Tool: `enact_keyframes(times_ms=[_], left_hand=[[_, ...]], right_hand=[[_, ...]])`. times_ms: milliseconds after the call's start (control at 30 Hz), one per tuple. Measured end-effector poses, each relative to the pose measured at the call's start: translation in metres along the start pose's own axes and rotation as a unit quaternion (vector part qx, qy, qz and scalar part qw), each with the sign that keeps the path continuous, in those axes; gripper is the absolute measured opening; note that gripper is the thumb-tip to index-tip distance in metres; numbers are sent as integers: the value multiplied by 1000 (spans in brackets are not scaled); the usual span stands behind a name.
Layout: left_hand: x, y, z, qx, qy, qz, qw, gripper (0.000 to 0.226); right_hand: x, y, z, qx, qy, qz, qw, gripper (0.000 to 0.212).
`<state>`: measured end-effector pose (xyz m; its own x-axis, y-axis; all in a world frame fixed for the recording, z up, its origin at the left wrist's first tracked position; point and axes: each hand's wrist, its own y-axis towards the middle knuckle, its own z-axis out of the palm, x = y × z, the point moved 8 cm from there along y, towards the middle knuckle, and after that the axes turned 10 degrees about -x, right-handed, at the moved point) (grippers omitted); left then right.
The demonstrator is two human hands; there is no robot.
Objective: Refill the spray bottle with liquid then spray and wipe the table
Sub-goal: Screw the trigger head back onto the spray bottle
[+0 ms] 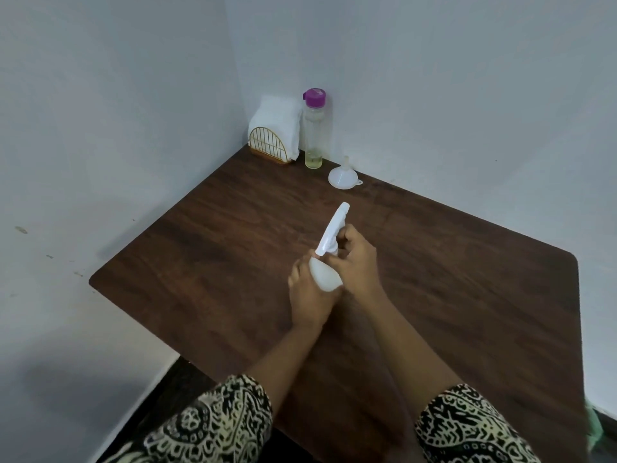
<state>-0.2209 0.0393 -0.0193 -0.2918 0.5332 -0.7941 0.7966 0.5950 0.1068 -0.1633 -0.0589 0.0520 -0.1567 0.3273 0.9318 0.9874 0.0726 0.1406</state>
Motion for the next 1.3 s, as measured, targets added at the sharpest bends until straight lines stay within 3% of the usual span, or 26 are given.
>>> enact_keyframes(times_ms=[100,200,300,367,467,600,733,800,867,1000,1100,1200,1300], left_hand=[[11,-2,9,42,7,-39,998,110],[25,19,14,159,-32,-7,987,119],[12,37,19,314,-71,51,945,108],[-3,41,19,377,-67,82,920,90],[-5,43,17,347,-76,88,931,77],[20,32,20,218,-111,13,970,82],[15,21,20,172,-172,-9,970,78],[18,24,23,183,-152,-6,971,73],[26,26,29,198,-119,3,973,70],[21,22,20,180,-134,-11,974,85],[18,20,18,192,-144,-2,971,91],[17,20,18,187,-131,1,974,95],[15,17,17,163,-124,11,979,89]], right_hand=[[-5,5,-2,76,14,17,997,24],[-9,14,-5,154,23,15,988,30],[-8,18,-2,200,11,18,980,35],[-6,18,-1,197,5,9,980,32],[-3,13,-3,130,-5,-7,992,26],[-4,-3,-7,-28,-24,-7,999,26],[-1,-21,-9,-171,7,14,985,32],[-8,-23,-4,-139,31,44,989,39],[-22,-26,8,-25,88,78,993,50],[-31,-25,12,180,265,116,940,39],[-20,-8,8,253,190,95,944,28],[-29,-1,10,216,146,87,962,25],[-37,-7,4,62,102,75,990,11]])
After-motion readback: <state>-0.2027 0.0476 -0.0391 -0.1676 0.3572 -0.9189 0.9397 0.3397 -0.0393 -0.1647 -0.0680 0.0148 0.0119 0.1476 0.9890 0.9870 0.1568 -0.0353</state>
